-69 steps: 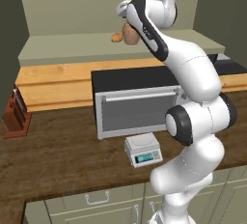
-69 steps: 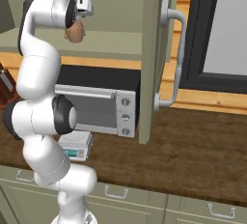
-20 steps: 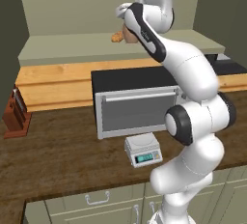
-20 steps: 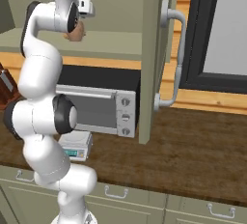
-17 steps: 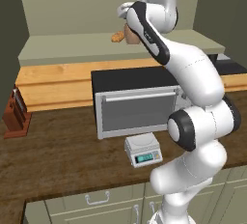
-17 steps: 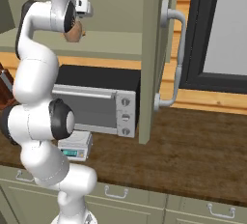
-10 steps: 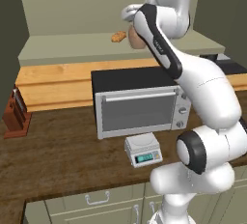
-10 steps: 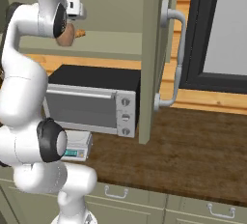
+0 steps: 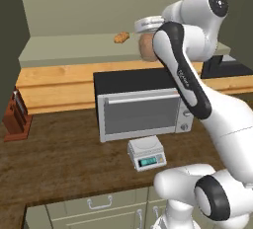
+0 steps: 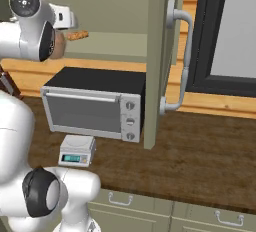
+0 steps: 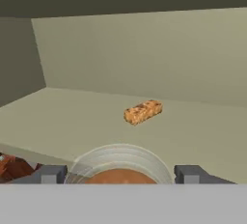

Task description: Pick the honey bottle and place it on the digital scale for weighing, and close the cabinet.

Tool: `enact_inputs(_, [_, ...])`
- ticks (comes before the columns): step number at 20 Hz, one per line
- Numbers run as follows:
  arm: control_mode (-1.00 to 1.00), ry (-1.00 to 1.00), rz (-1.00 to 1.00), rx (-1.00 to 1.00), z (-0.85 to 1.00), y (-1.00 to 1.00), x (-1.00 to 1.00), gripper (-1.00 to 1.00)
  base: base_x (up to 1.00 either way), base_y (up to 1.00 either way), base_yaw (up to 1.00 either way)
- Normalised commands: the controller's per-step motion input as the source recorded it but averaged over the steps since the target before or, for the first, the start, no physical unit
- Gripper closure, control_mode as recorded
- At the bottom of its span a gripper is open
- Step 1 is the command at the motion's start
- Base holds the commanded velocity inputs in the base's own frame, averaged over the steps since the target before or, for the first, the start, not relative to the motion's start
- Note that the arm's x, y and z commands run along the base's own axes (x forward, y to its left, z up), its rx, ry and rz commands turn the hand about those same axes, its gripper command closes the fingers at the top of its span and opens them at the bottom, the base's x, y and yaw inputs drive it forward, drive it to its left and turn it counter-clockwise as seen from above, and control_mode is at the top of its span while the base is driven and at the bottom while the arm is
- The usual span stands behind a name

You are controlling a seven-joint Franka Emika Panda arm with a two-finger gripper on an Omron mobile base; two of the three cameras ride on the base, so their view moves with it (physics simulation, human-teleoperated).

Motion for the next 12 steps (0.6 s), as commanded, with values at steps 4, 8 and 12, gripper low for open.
enact_inputs(4, [-1.0,-0.05,0.14,0.0,-0.14,-0.3,-0.85,1.0,0.0,0.0,0.0])
enact_inputs(8, [-1.0,-0.06,0.24,0.0,-0.39,-0.27,-0.49,1.0,0.0,0.0,0.0])
enact_inputs(12, [-1.0,-0.01,0.31,0.0,-0.67,0.0,-0.19,1.0,0.0,0.0,0.0])
